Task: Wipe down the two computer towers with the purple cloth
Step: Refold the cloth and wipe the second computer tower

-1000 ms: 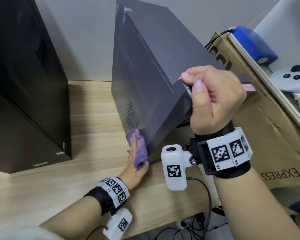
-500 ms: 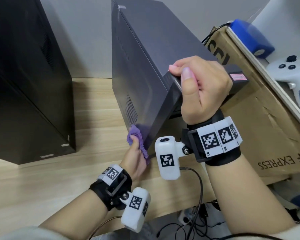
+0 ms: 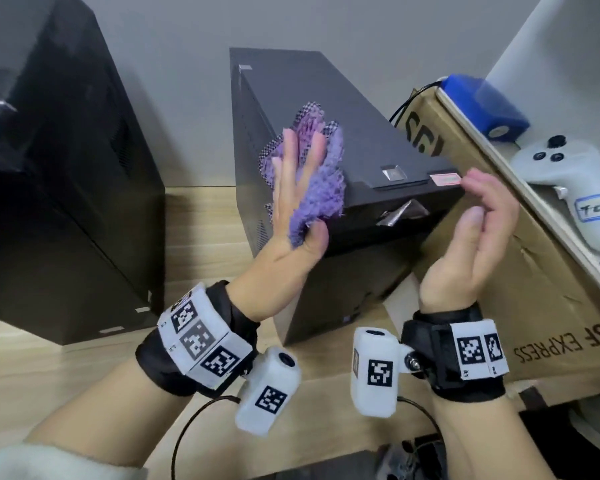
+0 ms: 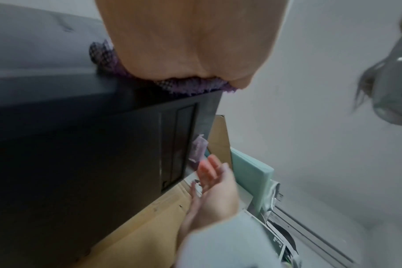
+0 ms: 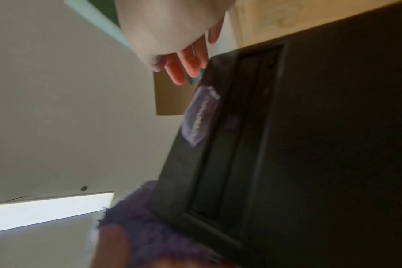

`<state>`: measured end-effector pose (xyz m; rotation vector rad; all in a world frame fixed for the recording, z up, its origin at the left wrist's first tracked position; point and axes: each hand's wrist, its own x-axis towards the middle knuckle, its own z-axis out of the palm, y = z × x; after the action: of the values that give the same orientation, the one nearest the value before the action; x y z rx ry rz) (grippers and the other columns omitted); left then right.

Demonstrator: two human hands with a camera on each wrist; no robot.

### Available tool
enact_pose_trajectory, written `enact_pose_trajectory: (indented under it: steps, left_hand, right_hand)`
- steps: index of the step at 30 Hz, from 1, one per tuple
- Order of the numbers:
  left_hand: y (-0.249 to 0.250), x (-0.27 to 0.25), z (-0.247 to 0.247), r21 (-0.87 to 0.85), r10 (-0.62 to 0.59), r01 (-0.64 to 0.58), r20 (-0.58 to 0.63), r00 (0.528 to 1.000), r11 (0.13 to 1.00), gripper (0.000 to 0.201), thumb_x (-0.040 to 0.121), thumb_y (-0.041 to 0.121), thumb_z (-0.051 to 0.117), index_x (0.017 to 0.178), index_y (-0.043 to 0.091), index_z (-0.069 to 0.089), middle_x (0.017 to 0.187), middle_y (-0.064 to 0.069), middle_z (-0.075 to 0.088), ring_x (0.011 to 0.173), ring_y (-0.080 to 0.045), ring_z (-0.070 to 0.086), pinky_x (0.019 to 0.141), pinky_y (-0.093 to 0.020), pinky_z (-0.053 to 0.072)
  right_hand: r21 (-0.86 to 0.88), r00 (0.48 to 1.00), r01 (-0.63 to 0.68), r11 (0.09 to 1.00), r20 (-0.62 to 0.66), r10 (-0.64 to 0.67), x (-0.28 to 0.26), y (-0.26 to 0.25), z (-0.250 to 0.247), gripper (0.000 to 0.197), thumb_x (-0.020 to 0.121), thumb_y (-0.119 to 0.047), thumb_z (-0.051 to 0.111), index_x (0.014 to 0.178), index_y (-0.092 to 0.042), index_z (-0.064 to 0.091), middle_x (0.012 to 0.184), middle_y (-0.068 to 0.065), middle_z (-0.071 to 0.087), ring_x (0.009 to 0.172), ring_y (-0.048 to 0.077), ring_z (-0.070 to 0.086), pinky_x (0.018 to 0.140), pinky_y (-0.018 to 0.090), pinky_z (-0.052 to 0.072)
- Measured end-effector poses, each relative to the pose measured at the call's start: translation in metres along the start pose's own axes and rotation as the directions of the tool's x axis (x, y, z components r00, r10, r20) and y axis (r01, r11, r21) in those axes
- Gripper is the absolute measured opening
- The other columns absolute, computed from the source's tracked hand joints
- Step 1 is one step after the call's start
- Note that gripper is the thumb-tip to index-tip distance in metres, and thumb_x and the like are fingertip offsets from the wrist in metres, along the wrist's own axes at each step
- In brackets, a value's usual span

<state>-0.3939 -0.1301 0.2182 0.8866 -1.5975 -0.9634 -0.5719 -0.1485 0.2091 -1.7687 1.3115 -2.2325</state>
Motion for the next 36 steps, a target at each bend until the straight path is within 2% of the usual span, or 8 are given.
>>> enact_pose_trajectory:
  steps: [3, 7, 12, 16, 22, 28, 33, 36]
  left_hand:
    - [-0.005, 0.016, 0.003, 0.222, 0.254, -0.249, 0.007, 0.967, 0.943, 0.053, 0.092, 0.056, 0.039, 0.141, 0.052, 0.017, 0.159, -0.007, -0.005, 0.148, -0.032, -0.006, 0.117, -0.062, 0.005]
    - [-0.006, 0.022, 0.002, 0.31, 0.36, -0.329, -0.049, 0.932, 0.892, 0.049, 0.092, 0.016, 0.048, 0.135, 0.035, 0.034, 0.155, -0.007, 0.006, 0.148, -0.03, 0.006, 0.116, -0.061, 0.014]
    - [-0.006, 0.02, -0.005, 0.332, 0.307, -0.284, -0.018, 0.952, 0.899, 0.047, 0.092, 0.015, 0.048, 0.135, 0.026, 0.032, 0.152, 0.001, 0.013, 0.147, -0.032, 0.011, 0.115, -0.06, 0.018]
    - [-0.004, 0.018, -0.012, 0.334, 0.303, -0.281, -0.015, 0.953, 0.9, 0.046, 0.092, 0.016, 0.047, 0.134, 0.025, 0.032, 0.151, -0.001, 0.014, 0.147, -0.027, 0.013, 0.116, -0.057, 0.019]
    - [-0.007, 0.013, -0.047, 0.313, 0.326, -0.302, -0.024, 0.945, 0.9, 0.044, 0.096, 0.04, 0.04, 0.13, 0.012, 0.035, 0.148, -0.014, 0.019, 0.143, -0.022, 0.022, 0.118, -0.027, 0.02]
    - [-0.007, 0.011, -0.062, 0.341, 0.308, -0.298, 0.026, 0.951, 0.892, 0.042, 0.096, 0.041, 0.039, 0.129, 0.016, 0.039, 0.146, -0.009, 0.029, 0.141, -0.019, 0.028, 0.118, -0.036, 0.024]
    - [-0.004, 0.012, -0.06, 0.338, 0.322, -0.299, -0.012, 0.947, 0.892, 0.029, 0.094, 0.025, 0.045, 0.121, 0.015, 0.044, 0.128, -0.007, 0.043, 0.127, -0.014, 0.039, 0.112, -0.026, 0.028]
    - [-0.002, 0.011, -0.062, 0.283, 0.35, -0.328, -0.03, 0.936, 0.901, 0.03, 0.099, 0.032, 0.039, 0.121, 0.014, 0.047, 0.123, 0.002, 0.047, 0.122, -0.014, 0.045, 0.11, -0.026, 0.032]
  right_hand:
    - [-0.091, 0.973, -0.231, 0.969, -0.047, 0.227, -0.016, 0.015, -0.002, 0.044, 0.092, -0.025, 0.031, 0.121, 0.004, 0.045, 0.121, 0.025, 0.046, 0.11, 0.018, 0.046, 0.098, 0.015, 0.036]
    - [-0.157, 0.861, -0.509, 0.846, -0.089, 0.501, -0.031, 0.027, 0.007, 0.057, 0.083, -0.052, 0.023, 0.109, -0.011, 0.053, 0.096, 0.009, 0.052, 0.086, 0.013, 0.045, 0.08, 0.023, 0.037]
    - [-0.174, 0.85, -0.527, 0.832, -0.106, 0.516, -0.034, 0.026, 0.011, 0.035, 0.088, -0.046, 0.027, 0.087, -0.016, 0.045, 0.07, -0.011, 0.043, 0.062, 0.004, 0.036, 0.061, 0.022, 0.028]
    - [-0.185, 0.84, -0.542, 0.82, -0.108, 0.531, -0.038, 0.023, 0.015, 0.039, 0.083, -0.053, 0.025, 0.082, -0.017, 0.041, 0.064, -0.012, 0.039, 0.058, -0.006, 0.042, 0.058, 0.024, 0.028]
    - [-0.246, 0.859, -0.502, 0.829, -0.037, 0.51, -0.058, 0.005, 0.031, 0.038, 0.082, -0.055, 0.025, 0.081, -0.021, 0.04, 0.069, -0.009, 0.043, 0.066, 0.013, 0.043, 0.058, 0.023, 0.034]
    - [-0.263, 0.863, -0.497, 0.827, -0.044, 0.504, -0.06, -0.002, 0.036, 0.039, 0.08, -0.057, 0.025, 0.082, -0.021, 0.04, 0.08, 0.004, 0.051, 0.076, 0.024, 0.049, 0.066, 0.027, 0.031]
    - [-0.252, 0.855, -0.506, 0.825, -0.022, 0.518, -0.059, -0.001, 0.031, 0.037, 0.08, -0.058, 0.024, 0.077, -0.024, 0.04, 0.078, 0.005, 0.05, 0.075, 0.025, 0.048, 0.062, 0.029, 0.031]
    - [-0.216, 0.838, -0.531, 0.819, 0.006, 0.545, -0.057, -0.002, 0.028, 0.029, 0.08, -0.058, 0.026, 0.072, -0.034, 0.04, 0.078, 0.005, 0.05, 0.076, 0.027, 0.05, 0.068, 0.03, 0.038]
